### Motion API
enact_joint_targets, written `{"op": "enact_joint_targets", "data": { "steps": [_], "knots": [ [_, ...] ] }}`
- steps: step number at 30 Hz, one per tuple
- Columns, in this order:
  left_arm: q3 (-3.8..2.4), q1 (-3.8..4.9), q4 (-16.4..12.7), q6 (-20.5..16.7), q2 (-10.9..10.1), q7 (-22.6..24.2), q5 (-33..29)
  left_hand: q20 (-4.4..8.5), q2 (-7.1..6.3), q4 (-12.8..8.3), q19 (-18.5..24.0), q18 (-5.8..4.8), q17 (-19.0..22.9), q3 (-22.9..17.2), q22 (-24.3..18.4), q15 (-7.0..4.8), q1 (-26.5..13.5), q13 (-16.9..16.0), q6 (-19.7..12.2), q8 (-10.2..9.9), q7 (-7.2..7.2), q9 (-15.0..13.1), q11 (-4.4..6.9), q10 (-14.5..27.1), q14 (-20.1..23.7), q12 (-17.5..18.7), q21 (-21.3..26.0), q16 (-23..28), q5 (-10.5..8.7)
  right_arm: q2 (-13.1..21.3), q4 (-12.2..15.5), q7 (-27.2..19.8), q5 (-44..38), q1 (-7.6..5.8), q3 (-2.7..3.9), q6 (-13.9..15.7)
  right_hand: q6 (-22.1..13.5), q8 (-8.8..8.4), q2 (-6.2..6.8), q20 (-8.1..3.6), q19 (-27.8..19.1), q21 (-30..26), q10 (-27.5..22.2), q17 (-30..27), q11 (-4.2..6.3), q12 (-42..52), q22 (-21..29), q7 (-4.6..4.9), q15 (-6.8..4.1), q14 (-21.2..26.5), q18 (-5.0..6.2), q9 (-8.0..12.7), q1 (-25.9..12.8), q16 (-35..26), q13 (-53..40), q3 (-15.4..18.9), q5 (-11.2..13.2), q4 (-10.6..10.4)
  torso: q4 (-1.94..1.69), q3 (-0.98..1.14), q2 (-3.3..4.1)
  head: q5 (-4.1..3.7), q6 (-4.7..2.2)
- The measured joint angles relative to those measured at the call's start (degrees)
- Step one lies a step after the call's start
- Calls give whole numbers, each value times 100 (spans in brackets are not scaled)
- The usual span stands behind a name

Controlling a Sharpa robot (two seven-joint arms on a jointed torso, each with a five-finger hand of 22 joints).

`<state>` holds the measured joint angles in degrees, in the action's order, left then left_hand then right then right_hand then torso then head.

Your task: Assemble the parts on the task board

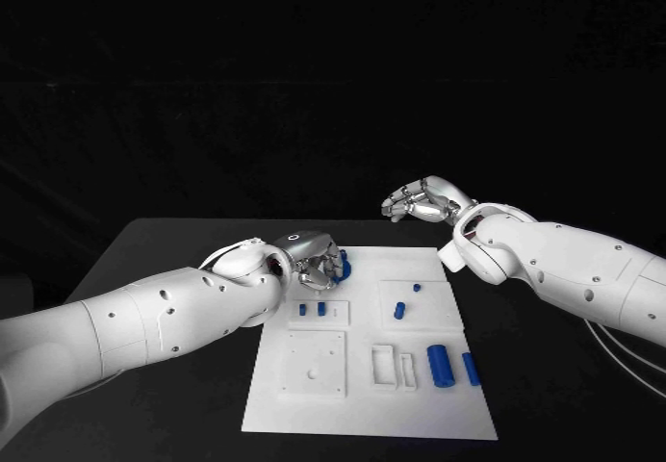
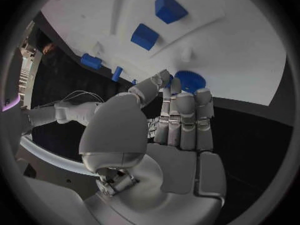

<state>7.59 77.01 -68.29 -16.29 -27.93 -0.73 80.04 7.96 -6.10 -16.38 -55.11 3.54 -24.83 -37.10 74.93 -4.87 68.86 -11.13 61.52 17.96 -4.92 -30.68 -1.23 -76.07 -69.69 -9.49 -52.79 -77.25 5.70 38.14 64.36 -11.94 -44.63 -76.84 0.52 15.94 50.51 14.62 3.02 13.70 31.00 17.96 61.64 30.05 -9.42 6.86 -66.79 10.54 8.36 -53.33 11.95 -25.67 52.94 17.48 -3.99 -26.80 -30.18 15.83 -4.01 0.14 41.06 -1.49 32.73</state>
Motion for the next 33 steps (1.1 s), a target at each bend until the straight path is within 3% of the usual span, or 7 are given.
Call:
{"op": "enact_joint_targets", "data": {
  "steps": [9, 19, 33],
  "knots": [
    [-161, 2, -322, 91, -280, -28, -342, -1, -8, 0, 0, 0, 1, 1, 1, 1, 7, -4, -1, -4, 1, -1, -22, -22, 0, 2, 0, 0, 23, 9, -1, 0, 9, 0, 0, 0, 0, 0, 0, 0, 0, 0, 0, 0, 0, 0, -5, 0, 0, 0, 0, -1, 0, 0, 0, 0, 0, 0, -15, -4, -2, 11, -14],
    [-161, 2, -440, 473, -506, -164, -531, -10, -16, 0, -9, 0, 2, 1, 1, -8, 13, -7, -5, -25, 5, 0, -38, -40, -27, 17, 0, 0, 25, 30, -4, 0, 15, 0, 0, 0, 0, 0, 0, 0, 0, 0, 0, 1, 0, 0, -5, 0, 0, 0, 0, 1, 0, 0, 0, 0, 0, 0, -14, -7, 2, 35, -15],
    [-158, 1, -319, 697, -497, -257, -522, -12, -1, -8, -9, 2, 3, 8, -1, -7, -4, -7, 8, -4, -10, 9, -38, -39, -28, 18, 0, 0, 24, 12, -14, 0, 21, 0, 0, -1, 0, 0, 0, 0, 0, 0, 0, -4, 0, 0, -4, 0, 0, 0, -1, 4, 0, 0, 0, 0, 0, 0, 9, -1, 14, 82, 7]
  ]
}}
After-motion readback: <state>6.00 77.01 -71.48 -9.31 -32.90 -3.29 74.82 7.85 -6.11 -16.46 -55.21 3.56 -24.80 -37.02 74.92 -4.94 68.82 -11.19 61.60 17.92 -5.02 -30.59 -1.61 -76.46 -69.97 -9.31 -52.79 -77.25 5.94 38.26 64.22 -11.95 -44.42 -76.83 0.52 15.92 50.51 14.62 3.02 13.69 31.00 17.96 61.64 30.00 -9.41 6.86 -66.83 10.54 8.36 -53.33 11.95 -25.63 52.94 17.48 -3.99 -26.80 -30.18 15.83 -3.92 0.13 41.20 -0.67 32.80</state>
